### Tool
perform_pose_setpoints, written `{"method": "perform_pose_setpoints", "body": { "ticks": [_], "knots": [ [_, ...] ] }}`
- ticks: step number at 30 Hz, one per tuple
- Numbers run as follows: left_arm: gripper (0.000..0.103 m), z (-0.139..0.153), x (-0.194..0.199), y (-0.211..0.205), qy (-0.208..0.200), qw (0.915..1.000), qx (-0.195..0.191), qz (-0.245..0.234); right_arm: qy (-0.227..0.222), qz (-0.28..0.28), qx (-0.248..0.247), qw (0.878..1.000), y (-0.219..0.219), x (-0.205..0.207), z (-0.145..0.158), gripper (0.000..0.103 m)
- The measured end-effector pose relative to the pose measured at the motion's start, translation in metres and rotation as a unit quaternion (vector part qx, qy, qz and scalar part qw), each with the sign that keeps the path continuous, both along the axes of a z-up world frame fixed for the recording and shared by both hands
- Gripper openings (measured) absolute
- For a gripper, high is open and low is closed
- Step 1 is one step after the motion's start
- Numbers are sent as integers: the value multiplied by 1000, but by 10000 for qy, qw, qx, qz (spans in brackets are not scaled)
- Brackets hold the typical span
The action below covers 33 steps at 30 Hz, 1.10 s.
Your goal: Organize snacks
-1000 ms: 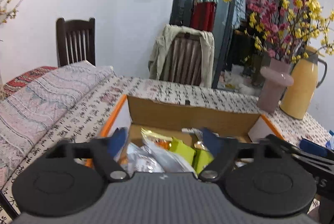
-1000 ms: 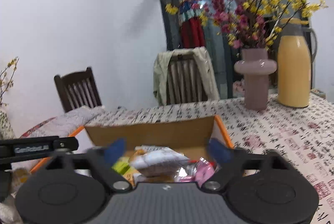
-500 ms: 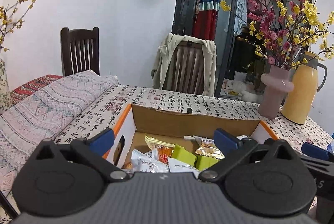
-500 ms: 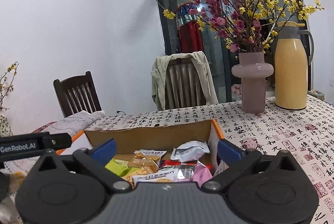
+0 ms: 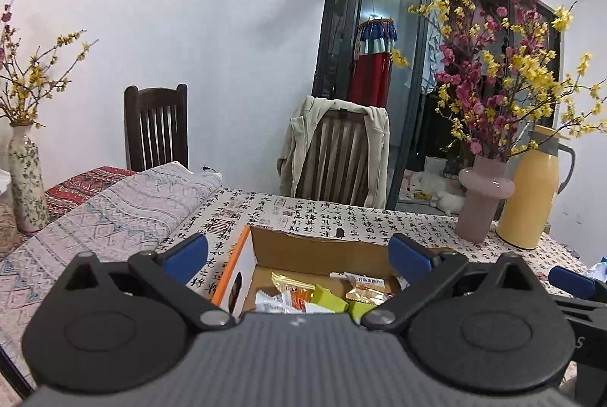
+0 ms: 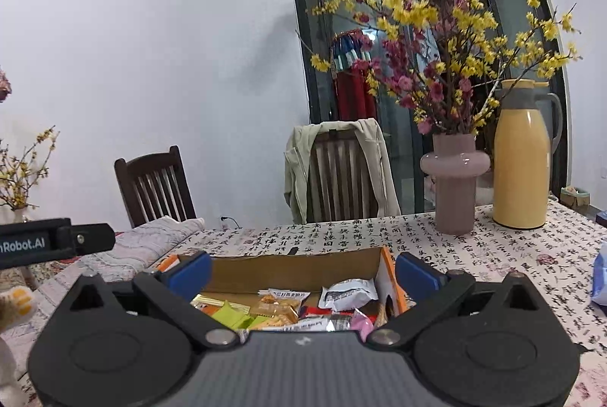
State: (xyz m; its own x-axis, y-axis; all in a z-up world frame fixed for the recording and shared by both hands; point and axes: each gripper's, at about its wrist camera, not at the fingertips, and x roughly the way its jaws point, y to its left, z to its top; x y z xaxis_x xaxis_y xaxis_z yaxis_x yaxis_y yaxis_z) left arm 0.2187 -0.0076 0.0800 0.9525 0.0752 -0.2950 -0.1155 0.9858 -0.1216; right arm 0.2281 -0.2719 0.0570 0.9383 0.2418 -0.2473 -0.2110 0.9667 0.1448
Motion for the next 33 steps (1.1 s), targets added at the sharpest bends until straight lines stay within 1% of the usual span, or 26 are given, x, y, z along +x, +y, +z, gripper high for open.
{"method": "perform_pose_setpoints", "body": {
  "ticks": [6,11,19,23,27,33],
  "knots": [
    [103,0,-37,1,47,9998,-32,-175,-20,13,-70,10000,-6,-39,3,103],
    [103,-1,-72,3,64,9998,-21,-211,8,36,-80,10000,-12,-75,2,103],
    [103,-10,-119,6,246,9995,-14,-184,136,85,-136,9998,-19,-128,-9,103],
    [103,-17,-141,6,417,9989,34,-213,296,78,-114,9995,-25,-151,-17,103],
    [103,-23,-159,5,458,9986,126,-239,433,109,-153,9989,-29,-169,-26,103],
    [103,-46,-173,4,486,9983,222,-221,601,197,-128,9979,-31,-174,-36,103]
  ]
}}
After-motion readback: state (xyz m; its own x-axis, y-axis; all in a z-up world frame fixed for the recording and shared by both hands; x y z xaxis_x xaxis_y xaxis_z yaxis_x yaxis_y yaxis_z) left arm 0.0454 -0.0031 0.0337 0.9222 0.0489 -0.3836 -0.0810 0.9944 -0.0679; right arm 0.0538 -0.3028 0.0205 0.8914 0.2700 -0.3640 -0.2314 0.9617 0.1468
